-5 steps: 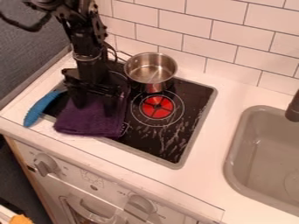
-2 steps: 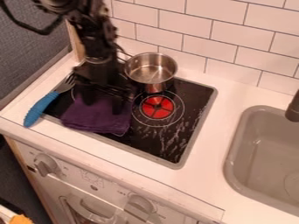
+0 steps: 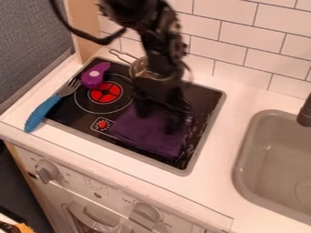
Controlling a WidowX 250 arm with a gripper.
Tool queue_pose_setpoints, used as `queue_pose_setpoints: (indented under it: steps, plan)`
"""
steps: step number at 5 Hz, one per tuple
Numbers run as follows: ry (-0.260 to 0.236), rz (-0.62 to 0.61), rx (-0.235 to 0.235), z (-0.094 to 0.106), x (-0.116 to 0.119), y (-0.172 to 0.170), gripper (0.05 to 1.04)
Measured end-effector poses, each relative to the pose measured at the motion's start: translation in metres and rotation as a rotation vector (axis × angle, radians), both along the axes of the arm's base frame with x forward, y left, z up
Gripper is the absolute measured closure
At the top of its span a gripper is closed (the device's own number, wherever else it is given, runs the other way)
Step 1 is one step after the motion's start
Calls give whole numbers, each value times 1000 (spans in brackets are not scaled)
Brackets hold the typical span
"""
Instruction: Moved the purple cloth to the right side of the right burner.
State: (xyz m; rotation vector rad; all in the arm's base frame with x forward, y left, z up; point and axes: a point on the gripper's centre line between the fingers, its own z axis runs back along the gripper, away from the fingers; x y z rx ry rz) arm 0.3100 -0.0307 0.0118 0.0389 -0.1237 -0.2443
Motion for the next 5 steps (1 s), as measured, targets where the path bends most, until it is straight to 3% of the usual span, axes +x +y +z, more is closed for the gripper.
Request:
queue_pose_setpoints:
  steps: [1,2,4,5]
  plan:
    - [15,-77,13,0,3,-40,85]
    - [30,-91,9,1,2,-55,85]
    - [40,5,36,10,1,-46,85]
    - [-36,63,13,45,7,-39,85]
